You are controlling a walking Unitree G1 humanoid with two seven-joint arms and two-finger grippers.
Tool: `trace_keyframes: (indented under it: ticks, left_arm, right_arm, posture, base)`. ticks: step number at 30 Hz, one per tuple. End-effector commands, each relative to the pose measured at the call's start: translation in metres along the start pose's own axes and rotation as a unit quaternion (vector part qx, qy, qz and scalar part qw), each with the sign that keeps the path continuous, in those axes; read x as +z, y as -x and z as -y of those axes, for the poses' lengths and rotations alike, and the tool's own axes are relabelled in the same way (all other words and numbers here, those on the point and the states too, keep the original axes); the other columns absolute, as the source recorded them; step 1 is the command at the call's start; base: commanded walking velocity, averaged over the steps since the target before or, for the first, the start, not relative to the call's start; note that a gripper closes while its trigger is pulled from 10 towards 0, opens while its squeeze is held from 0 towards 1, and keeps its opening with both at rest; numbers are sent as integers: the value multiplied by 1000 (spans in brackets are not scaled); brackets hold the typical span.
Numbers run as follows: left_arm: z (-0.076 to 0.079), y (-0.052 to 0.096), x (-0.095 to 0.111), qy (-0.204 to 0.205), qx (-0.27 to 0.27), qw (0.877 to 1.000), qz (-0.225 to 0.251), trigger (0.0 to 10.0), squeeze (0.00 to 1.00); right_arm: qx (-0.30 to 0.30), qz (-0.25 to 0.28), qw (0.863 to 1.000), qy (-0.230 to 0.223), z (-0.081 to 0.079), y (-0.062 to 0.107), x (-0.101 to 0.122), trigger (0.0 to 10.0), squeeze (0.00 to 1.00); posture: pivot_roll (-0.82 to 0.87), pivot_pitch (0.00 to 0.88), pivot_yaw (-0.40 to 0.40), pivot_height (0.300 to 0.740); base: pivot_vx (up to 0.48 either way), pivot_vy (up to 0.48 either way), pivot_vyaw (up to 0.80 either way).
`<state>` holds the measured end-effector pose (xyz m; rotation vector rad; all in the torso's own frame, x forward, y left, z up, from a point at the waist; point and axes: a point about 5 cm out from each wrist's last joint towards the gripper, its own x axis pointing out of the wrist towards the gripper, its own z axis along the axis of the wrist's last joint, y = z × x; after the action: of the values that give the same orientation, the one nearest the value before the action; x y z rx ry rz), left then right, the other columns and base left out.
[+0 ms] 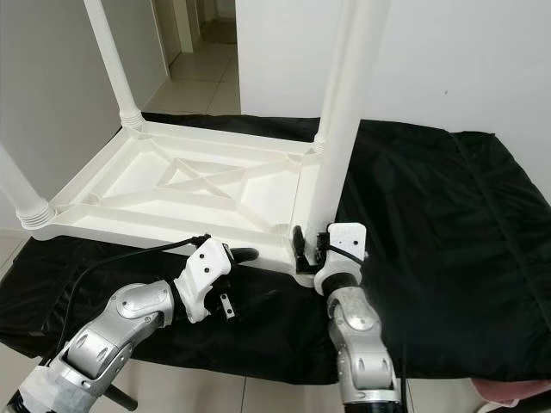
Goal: Building children table
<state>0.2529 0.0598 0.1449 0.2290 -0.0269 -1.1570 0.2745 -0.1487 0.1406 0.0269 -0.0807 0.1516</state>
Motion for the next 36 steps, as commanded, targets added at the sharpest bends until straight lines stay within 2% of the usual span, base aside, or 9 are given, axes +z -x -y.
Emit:
trace_keyframes:
  ticks: [1,9,15,18,19,29,30,31,36]
  left_arm:
    - [6,0,-1,1,-40,999,-5,10000,0]
    - [4,0,-1,-1,-41,999,-6,10000,0]
    - [2,0,1,-3,-41,999,-5,10000,0]
    - [0,0,1,-6,-41,999,-7,10000,0]
    - [0,0,1,-7,-42,999,-8,10000,0]
    - [0,1,2,-4,-39,999,-6,10000,0]
    - [0,1,1,-4,-40,999,-7,10000,0]
    - [1,1,1,-4,-40,999,-7,10000,0]
    - [2,1,1,-3,-43,999,-8,10000,0]
  right_arm:
    - [44,-5,999,-4,2,0,-3,10000,0]
    - [143,-17,989,15,9,-4,-5,10000,0]
    - [239,-42,968,70,20,-16,-10,10000,0]
    - [260,-48,961,79,24,-21,-11,4078,0]
    - [266,-49,959,81,25,-22,-11,0,0]
    - [287,-57,953,79,31,-22,-16,0,0]
    - [284,-57,954,75,31,-21,-16,745,0]
    - [280,-56,956,68,31,-20,-17,10000,0]
    - [263,-51,963,37,29,-17,-17,10000,0]
  posture:
    - [-54,6,23,740]
    - [-57,6,34,740]
    - [-56,5,46,740]
    - [-52,0,48,740]
    - [-52,0,48,740]
    - [-48,7,48,740]
    - [-51,17,48,740]
    - [-54,20,49,740]
    - [-56,18,46,740]
  base:
    - [0,0,0]
    - [0,0,0]
    - [0,0,0]
    - [0,0,0]
    - [0,0,0]
    - [0,0,0]
    - [0,0,0]
    - [0,0,0]
    - [0,0,0]
